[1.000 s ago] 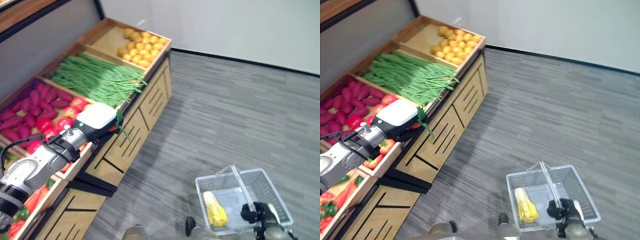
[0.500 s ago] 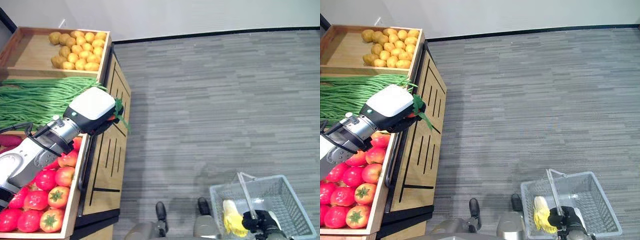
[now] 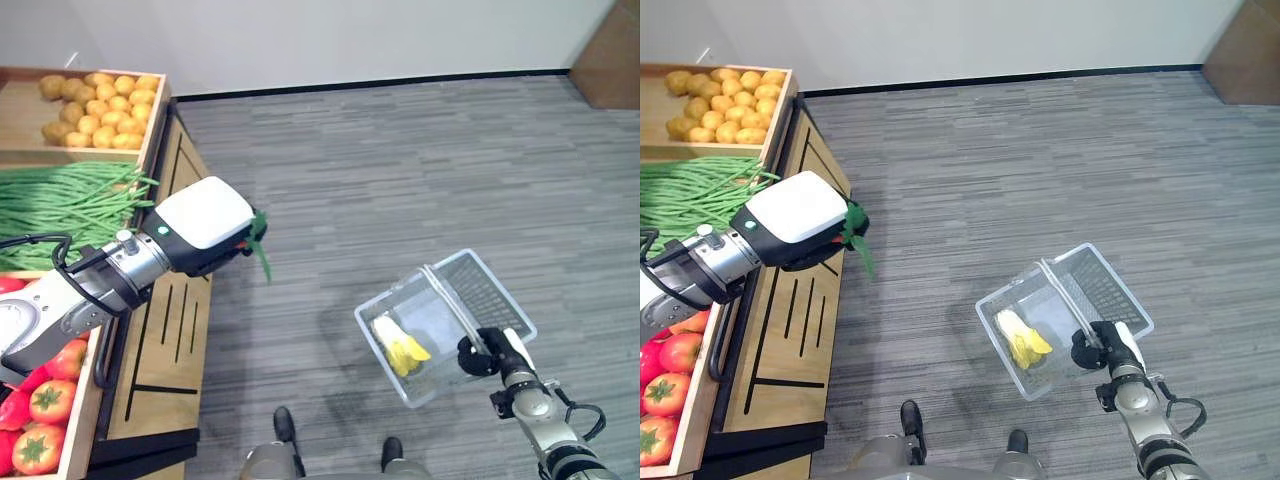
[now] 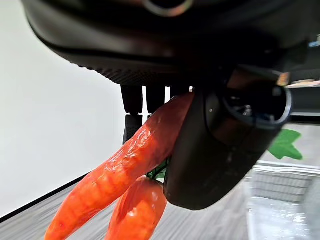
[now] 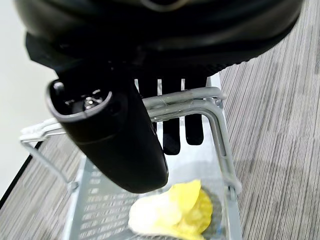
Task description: Get the vegetables into the basket
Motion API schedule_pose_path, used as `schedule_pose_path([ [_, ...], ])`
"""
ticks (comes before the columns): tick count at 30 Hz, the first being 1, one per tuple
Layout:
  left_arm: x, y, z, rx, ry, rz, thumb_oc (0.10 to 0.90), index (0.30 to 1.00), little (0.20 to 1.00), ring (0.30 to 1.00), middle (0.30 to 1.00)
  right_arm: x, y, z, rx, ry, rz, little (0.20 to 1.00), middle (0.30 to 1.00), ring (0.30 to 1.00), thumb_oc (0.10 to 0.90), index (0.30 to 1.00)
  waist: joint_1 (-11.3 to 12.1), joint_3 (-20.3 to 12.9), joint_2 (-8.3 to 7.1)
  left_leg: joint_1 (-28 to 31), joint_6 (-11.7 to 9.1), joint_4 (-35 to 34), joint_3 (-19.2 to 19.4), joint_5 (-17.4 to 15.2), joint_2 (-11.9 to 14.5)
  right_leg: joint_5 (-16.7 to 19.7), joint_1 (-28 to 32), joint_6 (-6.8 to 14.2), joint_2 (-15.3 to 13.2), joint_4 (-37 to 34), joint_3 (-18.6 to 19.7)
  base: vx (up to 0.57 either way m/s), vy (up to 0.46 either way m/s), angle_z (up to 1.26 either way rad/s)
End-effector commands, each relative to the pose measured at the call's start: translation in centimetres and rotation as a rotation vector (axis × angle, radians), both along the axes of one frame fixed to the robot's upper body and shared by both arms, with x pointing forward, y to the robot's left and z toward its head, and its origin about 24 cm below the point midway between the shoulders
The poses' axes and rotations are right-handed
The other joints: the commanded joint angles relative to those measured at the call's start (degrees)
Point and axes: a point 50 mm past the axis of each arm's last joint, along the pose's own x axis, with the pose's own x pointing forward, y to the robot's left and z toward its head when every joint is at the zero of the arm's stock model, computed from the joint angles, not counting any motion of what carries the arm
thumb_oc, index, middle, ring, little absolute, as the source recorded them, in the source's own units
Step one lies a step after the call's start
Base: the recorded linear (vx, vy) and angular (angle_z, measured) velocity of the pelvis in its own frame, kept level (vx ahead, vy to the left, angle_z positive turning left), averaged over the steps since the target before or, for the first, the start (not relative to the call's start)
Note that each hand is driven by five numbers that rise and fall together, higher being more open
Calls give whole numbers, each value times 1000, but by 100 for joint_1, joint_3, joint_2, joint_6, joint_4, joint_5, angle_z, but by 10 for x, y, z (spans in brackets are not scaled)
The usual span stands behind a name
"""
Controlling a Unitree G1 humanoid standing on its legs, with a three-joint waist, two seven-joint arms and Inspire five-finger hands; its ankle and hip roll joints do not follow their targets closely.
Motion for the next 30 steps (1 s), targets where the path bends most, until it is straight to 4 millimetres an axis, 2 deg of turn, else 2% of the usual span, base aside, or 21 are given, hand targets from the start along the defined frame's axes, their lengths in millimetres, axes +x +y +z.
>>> schedule_pose_path([
  [1, 12, -11, 34, -122, -121, -43, 400, 300, 300, 300, 300, 35, -21, 60, -168, -226, 86, 300, 300, 300, 400, 300, -22, -417, -58, 381, -272, 2, -258, -573, 31, 209, -429, 193, -118, 29, 25, -1, -83, -4],
  [9, 12, -38, 24, -170, -41, -167, 400, 300, 300, 300, 300, 63, -10, 87, -216, -316, 163, 300, 300, 300, 400, 300, -83, -486, 72, 475, -349, 2, -135, -556, 112, 145, -441, 169, -24, 7, 132, 3, -42, -10],
  [18, 11, -71, 18, -232, 27, -313, 400, 300, 300, 300, 300, 81, 7, 111, -231, -414, 256, 300, 300, 300, 400, 300, -167, -513, 172, 567, -361, 2, -122, -595, 118, 122, -365, 158, -15, 7, 156, 19, -8, -3],
  [22, 12, -91, 13, -266, 65, -390, 400, 300, 300, 300, 300, 92, 23, 122, -218, -472, 310, 300, 300, 300, 400, 300, -217, -529, 188, 574, -362, 2, -136, -609, 119, 125, -348, 155, -25, 7, 149, 0, 0, 0],
  [26, 12, -103, 9, -292, 85, -429, 400, 300, 300, 300, 300, 99, 34, 129, -199, -512, 340, 300, 300, 300, 400, 300, -228, -544, 186, 584, -361, 2, -144, -608, 125, 119, -327, 148, -21, 7, 152, 0, 0, 0],
  [30, 13, -118, 6, -312, 111, -477, 400, 300, 300, 300, 300, 112, 54, 143, -161, -594, 379, 300, 300, 300, 400, 300, -232, -575, 166, 609, -365, 2, -175, -621, 135, 92, -288, 122, 4, 7, 157, 0, 0, 0],
])
